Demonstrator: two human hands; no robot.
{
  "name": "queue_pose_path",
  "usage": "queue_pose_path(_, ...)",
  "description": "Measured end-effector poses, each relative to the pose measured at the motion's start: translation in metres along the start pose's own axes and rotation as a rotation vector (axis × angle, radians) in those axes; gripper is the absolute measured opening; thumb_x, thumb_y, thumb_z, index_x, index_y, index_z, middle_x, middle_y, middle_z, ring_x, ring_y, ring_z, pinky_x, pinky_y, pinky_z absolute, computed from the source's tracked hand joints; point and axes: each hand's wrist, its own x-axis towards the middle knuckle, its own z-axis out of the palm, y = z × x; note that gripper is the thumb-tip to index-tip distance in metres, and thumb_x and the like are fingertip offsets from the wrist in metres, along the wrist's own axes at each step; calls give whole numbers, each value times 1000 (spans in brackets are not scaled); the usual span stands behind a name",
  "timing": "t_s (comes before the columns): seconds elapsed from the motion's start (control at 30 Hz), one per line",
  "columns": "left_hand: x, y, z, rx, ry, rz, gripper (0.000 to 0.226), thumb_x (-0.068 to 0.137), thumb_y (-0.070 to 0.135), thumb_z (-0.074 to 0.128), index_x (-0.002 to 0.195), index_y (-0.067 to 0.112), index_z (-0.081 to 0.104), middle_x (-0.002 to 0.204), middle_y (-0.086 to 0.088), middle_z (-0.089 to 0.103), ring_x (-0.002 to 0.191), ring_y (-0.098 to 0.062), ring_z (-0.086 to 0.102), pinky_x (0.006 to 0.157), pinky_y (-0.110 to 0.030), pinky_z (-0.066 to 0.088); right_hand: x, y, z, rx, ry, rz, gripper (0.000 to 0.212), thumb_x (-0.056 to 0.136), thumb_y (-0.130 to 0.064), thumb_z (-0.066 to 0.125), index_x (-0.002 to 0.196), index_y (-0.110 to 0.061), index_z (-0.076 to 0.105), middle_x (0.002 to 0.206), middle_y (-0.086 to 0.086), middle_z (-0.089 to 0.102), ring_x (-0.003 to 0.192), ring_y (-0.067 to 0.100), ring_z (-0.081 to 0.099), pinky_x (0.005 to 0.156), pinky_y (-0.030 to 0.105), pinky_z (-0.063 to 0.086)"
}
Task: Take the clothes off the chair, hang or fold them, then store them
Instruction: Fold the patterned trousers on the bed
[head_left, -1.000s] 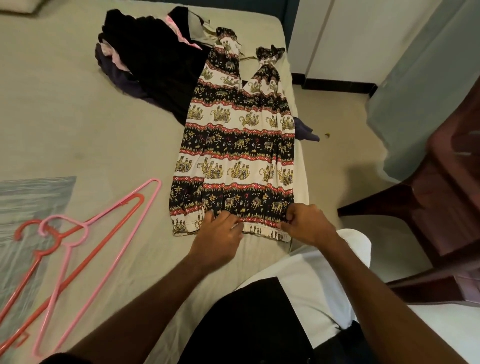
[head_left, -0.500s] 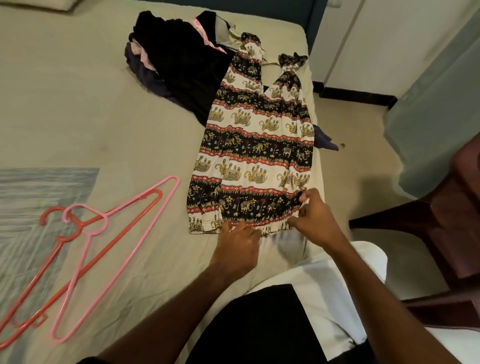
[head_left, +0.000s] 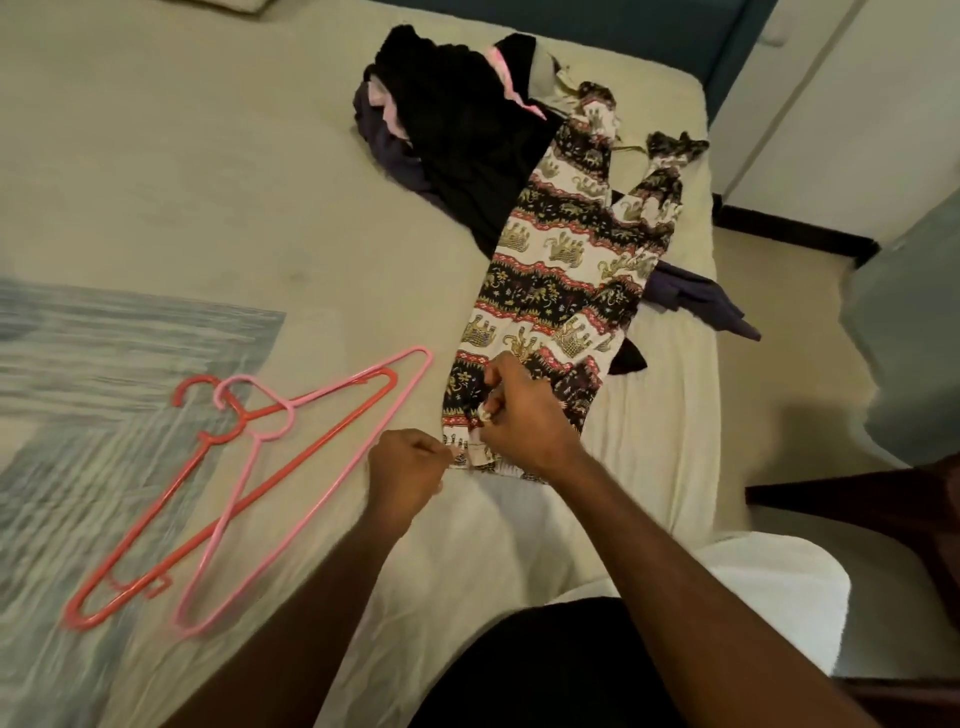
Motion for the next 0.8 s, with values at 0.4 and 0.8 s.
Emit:
queue_pose_path(0.4, 7, 1, -5, -81, -15, -9, 20, 91, 7, 64, 76, 11, 76, 66, -4, 72, 50, -18, 66, 48, -23, 44, 7, 7, 56, -183, -82, -86, 44, 81, -9, 77, 112, -20, 48, 85, 4, 66, 73, 24, 66, 65, 38, 59)
queue_pose_path(0.8, 11, 15, 6, 310, 5, 145, 14, 78, 20, 77, 70, 12, 69, 68, -1, 69, 67, -20, 66, 67, -32, 53, -42, 64, -15, -210, -108, 58, 48, 68, -37, 92, 100, -19, 61, 107, -4, 59, 93, 15, 56, 77, 33, 50)
